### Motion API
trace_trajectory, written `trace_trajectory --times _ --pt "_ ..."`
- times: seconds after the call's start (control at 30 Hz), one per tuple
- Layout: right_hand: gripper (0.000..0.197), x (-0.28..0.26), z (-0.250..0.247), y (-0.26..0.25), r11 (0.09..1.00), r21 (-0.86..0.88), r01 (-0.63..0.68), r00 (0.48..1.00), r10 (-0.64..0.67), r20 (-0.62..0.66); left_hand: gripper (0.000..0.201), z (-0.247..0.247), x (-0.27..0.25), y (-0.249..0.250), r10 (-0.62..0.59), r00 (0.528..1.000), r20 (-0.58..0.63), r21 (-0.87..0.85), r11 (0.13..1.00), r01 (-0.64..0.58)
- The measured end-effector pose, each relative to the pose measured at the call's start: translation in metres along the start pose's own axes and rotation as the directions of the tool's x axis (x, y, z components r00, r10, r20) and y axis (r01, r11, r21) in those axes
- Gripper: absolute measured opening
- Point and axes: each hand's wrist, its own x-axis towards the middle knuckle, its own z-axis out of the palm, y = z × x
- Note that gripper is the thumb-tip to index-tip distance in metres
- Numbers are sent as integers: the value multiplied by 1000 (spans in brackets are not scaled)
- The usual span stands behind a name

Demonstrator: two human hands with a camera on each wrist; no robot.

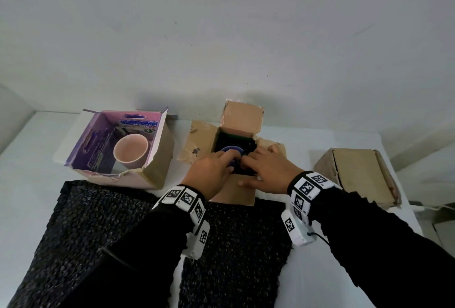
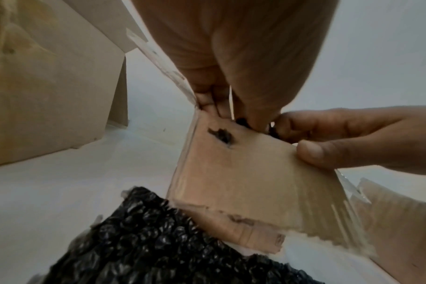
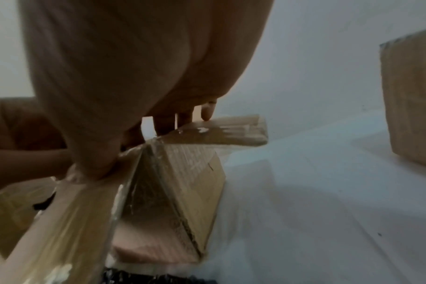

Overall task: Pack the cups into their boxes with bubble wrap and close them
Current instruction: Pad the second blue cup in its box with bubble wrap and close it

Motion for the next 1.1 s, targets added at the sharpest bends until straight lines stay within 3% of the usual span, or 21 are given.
trace_trajectory --times 0.07,0.17,0.23,0.3,0.4,0.67,0.8,0.9,1.0,1.1 --pt "78 -1 4 1 998 -53 22 999 -20 47 20 1 -2 -3 61 998 -9 12 998 -61" --pt "85 -1 5 1 999 -30 37 998 -35 42 35 4 -9 -7 137 991 4 69 988 -137" --pt "76 3 2 4 1000 -16 11 999 -12 -31 40 3 -11 -9 151 987 55 125 980 -157" --pt "58 7 1 11 992 -117 -50 987 31 -158 45 4 -9 -13 165 981 106 185 966 -182" --pt "47 12 2 21 964 -228 -136 973 86 -216 40 5 -4 -12 131 981 143 213 964 -160" --pt "47 23 4 25 956 -261 -135 968 70 -243 19 19 -2 -6 196 981 -6 324 928 -183" --pt "51 27 -2 25 943 -287 -167 975 114 -190 23 26 4 6 166 986 -33 316 937 -147" --pt "40 28 -10 24 942 -281 -184 975 139 -171 29 34 6 17 101 995 -21 285 954 -91" --pt "45 28 -15 21 935 -296 -196 978 166 -124 27 32 6 24 28 1000 -14 288 957 -23" --pt "46 21 -15 14 944 -220 -244 966 216 -145 24 30 7 22 59 998 29 375 925 -66"
